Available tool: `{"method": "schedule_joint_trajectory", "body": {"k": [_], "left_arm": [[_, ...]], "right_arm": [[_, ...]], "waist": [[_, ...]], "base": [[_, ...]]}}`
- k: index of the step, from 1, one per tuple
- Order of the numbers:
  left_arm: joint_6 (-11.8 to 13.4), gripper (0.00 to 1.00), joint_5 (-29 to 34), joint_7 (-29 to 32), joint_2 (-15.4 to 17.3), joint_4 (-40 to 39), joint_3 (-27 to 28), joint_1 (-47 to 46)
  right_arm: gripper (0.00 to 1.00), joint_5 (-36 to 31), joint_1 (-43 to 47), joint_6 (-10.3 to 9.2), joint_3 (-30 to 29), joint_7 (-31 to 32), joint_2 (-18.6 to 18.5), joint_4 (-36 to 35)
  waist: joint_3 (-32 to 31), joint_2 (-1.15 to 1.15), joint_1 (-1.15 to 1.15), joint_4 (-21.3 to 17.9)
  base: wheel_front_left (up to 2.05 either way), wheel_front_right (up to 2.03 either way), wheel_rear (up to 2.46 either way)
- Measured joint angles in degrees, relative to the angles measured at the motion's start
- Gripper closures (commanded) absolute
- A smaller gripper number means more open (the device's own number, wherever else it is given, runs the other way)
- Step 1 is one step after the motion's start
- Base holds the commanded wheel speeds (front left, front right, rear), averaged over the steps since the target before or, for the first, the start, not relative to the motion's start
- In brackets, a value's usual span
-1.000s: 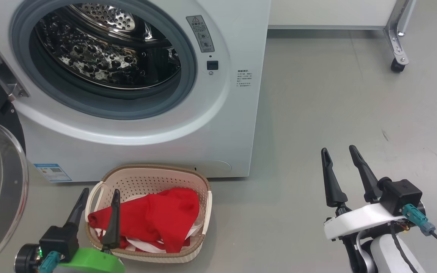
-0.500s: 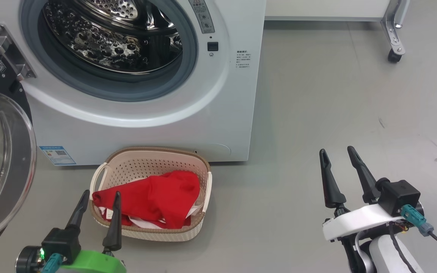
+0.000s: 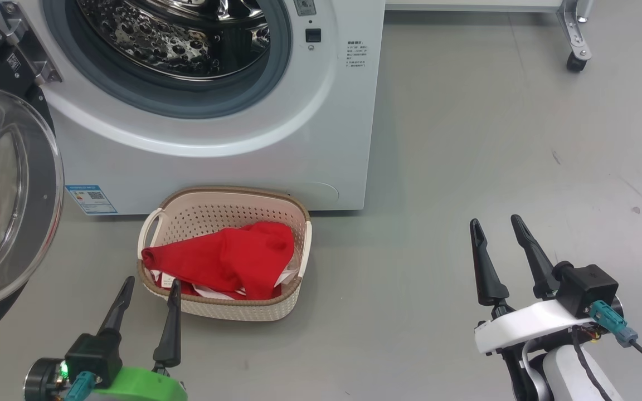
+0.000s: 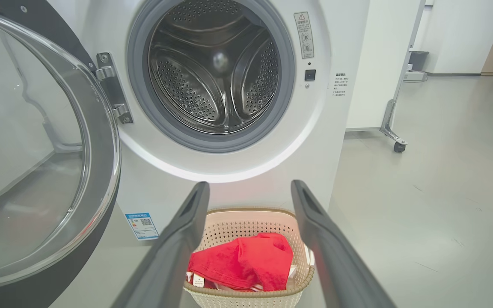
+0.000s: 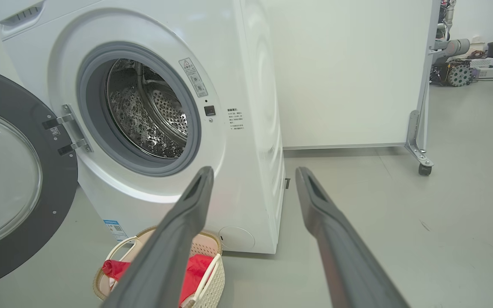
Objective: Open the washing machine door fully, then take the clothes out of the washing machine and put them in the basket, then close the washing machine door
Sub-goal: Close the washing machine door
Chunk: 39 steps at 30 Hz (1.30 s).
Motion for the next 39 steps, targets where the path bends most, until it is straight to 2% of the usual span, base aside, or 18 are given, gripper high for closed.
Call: {"method": "schedule_joint_trajectory", "body": {"k": [13,39], "left_arm": [[0.46,0.0,0.52,0.0,0.0,-0.62,-0.18,-0.01],[0.7,0.0,0.51,0.0,0.0,-0.63,-0.1,-0.01]], "right_arm": [[0.0,0.0,0.0,0.01,-0.07,0.0,0.1,0.0],[0.0,0.0,-0.01,0.18,-0.11,0.0,0.2,0.52]], "waist": [[0.43,0.0,0.0,0.12],[-0.08,0.0,0.0,0.27]], "base": [[-0.46,0.46,0.0],[-0.01,0.01,0.0]]}}
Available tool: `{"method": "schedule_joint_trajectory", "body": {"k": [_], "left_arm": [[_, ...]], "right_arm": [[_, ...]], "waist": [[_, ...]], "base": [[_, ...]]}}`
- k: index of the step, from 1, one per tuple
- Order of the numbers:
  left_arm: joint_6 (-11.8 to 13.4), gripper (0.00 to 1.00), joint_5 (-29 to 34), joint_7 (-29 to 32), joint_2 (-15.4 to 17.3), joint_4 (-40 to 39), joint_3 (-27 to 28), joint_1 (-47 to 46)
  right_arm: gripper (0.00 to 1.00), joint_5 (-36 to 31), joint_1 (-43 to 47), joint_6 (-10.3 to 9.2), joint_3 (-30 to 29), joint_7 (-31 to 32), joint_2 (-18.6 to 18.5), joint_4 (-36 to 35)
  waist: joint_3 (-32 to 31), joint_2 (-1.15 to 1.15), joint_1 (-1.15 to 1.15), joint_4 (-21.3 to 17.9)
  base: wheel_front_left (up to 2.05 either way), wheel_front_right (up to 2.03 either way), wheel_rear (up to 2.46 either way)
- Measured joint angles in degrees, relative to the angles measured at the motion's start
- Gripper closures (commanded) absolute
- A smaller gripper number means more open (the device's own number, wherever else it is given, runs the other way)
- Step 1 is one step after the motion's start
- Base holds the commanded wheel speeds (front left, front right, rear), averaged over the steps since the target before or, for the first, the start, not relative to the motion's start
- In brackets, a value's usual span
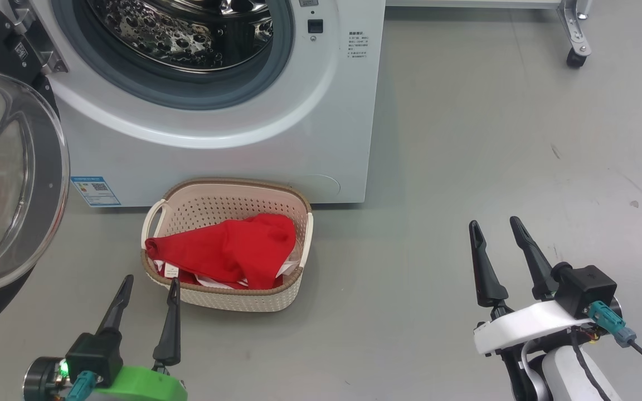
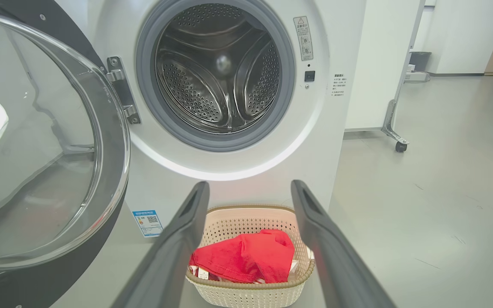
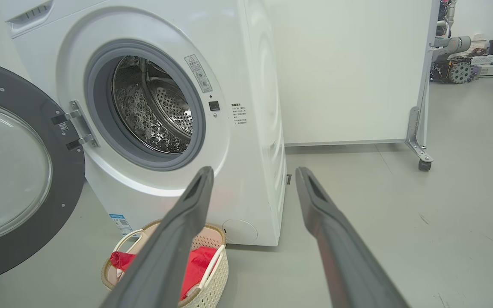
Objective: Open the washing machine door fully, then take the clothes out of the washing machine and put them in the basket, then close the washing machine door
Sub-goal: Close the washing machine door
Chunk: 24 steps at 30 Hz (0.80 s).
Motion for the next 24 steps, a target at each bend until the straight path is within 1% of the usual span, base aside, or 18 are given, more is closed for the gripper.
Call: {"method": "schedule_joint_trajectory", "body": {"k": [8,12,18,24], "left_arm": [[0.0,0.0,0.0,0.0,0.0,0.0,-0.07,0.0],[-0.01,0.0,0.0,0.0,-0.02,0.26,-0.87,-0.01],[-0.01,0.0,0.0,0.0,-0.03,0.53,-1.24,-0.01],[0.0,0.0,0.0,0.0,-0.03,0.94,-1.54,-0.01]], "right_arm": [[0.0,0.0,0.01,0.0,-0.02,0.0,0.02,0.0],[0.0,0.0,0.02,0.0,-0.82,0.0,0.05,-0.01],[0.0,0.0,0.77,0.01,-1.04,0.0,0.08,-0.15],[0.0,0.0,1.14,0.3,-0.88,0.0,0.09,-0.13]], "waist": [[-0.09,0.0,0.0,0.06],[-0.26,0.0,0.0,0.75],[-0.59,0.0,0.0,2.67],[-0.96,0.0,0.0,5.67]], "base": [[0.0,0.0,0.0],[0.0,0.0,0.0],[0.0,0.0,0.0],[0.0,0.0,0.0]]}}
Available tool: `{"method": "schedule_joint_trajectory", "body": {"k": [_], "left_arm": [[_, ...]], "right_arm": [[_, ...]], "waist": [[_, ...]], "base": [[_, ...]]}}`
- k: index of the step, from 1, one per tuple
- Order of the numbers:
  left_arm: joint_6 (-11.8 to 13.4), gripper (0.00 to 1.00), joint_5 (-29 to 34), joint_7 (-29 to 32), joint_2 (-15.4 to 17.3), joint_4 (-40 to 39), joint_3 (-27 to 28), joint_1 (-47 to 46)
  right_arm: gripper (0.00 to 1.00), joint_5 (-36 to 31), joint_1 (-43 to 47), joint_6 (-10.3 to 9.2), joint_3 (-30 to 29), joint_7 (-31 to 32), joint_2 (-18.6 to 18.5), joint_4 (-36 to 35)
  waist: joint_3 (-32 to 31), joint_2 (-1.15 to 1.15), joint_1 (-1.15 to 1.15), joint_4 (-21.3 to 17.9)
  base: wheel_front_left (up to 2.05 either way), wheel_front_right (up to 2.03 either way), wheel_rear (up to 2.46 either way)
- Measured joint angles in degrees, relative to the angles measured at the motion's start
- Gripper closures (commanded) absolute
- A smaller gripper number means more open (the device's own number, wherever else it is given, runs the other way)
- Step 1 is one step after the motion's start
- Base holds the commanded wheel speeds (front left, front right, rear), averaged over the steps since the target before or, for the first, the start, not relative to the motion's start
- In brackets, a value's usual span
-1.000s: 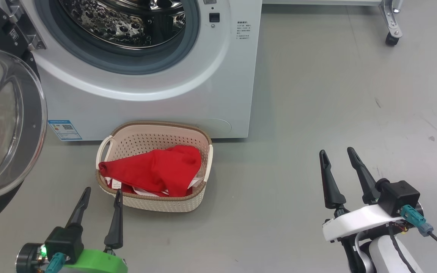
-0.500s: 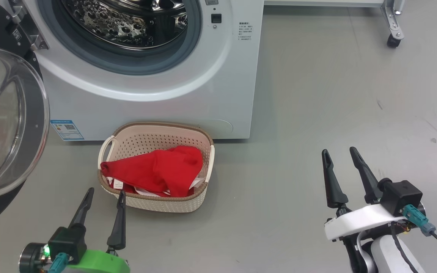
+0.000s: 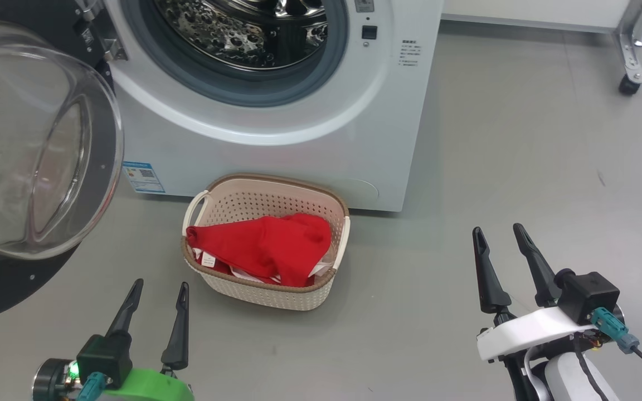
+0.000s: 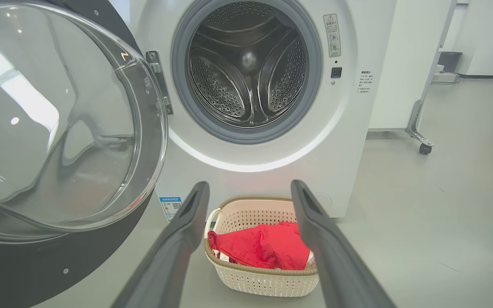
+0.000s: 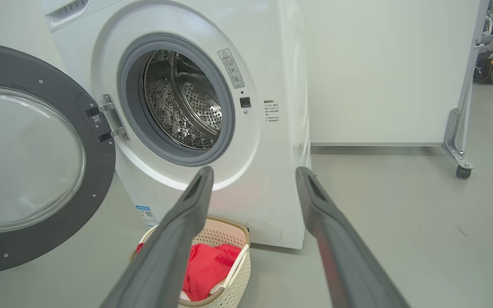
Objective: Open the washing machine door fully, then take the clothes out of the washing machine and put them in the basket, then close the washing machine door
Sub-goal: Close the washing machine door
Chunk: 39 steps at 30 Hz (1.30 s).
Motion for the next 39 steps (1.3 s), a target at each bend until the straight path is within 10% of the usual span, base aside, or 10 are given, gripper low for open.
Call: {"method": "schedule_joint_trajectory", "body": {"k": [25,39], "left_arm": [[1.77,0.0,-0.02,0.0,0.76,0.16,3.15,2.37],[2.29,0.0,-0.12,0.0,1.69,-2.02,5.24,4.98]], "right_arm": [[0.0,0.57,2.07,0.03,4.28,0.0,0.43,1.21],[0.0,1.12,1.94,0.03,7.45,0.0,0.58,2.05]], "waist": [[-4.05,0.0,0.0,17.25],[-5.24,0.0,0.0,19.61]], "base": [[0.0,0.0,0.0],[0.0,0.0,0.0]]}}
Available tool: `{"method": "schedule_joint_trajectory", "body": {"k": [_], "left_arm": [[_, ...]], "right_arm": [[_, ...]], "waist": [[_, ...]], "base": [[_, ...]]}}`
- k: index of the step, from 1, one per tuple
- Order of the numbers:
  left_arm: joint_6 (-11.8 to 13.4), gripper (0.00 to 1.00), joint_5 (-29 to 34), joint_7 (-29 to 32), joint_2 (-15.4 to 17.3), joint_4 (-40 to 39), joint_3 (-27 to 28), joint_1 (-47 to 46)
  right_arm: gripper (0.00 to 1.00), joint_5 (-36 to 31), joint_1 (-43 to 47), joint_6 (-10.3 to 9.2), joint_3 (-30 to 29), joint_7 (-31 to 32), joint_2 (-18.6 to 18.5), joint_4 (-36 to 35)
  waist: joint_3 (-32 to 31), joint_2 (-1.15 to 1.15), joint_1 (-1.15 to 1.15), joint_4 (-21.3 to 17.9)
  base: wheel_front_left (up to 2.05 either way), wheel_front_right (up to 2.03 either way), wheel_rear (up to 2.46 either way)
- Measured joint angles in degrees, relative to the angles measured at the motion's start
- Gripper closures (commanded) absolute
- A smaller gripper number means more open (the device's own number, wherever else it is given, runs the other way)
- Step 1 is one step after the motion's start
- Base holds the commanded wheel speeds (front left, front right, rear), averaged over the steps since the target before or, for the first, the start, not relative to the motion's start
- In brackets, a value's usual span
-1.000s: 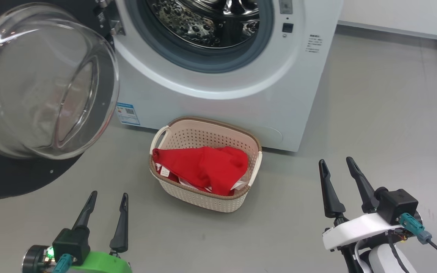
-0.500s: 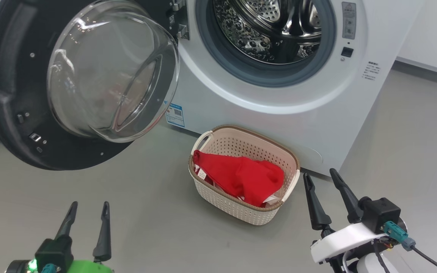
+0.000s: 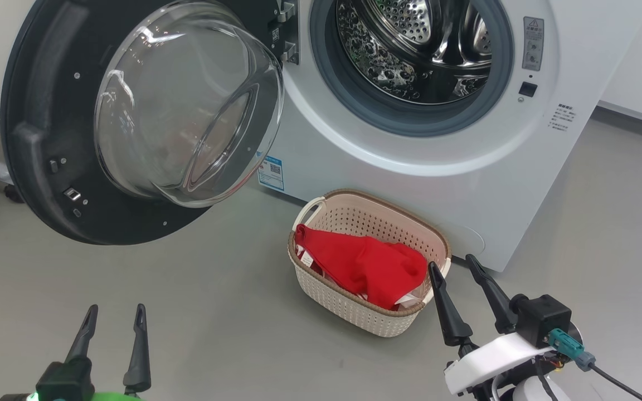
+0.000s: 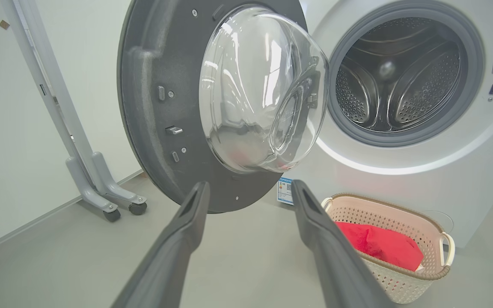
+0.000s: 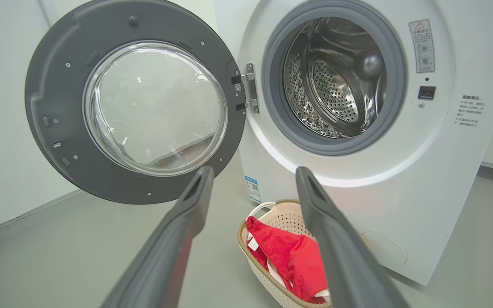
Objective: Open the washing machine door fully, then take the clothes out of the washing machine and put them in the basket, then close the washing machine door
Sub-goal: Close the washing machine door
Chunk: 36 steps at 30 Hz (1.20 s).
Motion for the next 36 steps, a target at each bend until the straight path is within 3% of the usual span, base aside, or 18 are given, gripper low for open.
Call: {"method": "schedule_joint_trajectory", "body": {"k": [36], "left_arm": [[0.0,0.0,-0.46,0.0,-0.05,-1.36,0.05,0.86]], "right_arm": [[0.0,1.02,-1.16,0.0,0.08,0.0,-0.01,0.29]], "waist": [[1.21,0.0,0.0,0.18]], "base": [[0.0,0.0,0.0]]}}
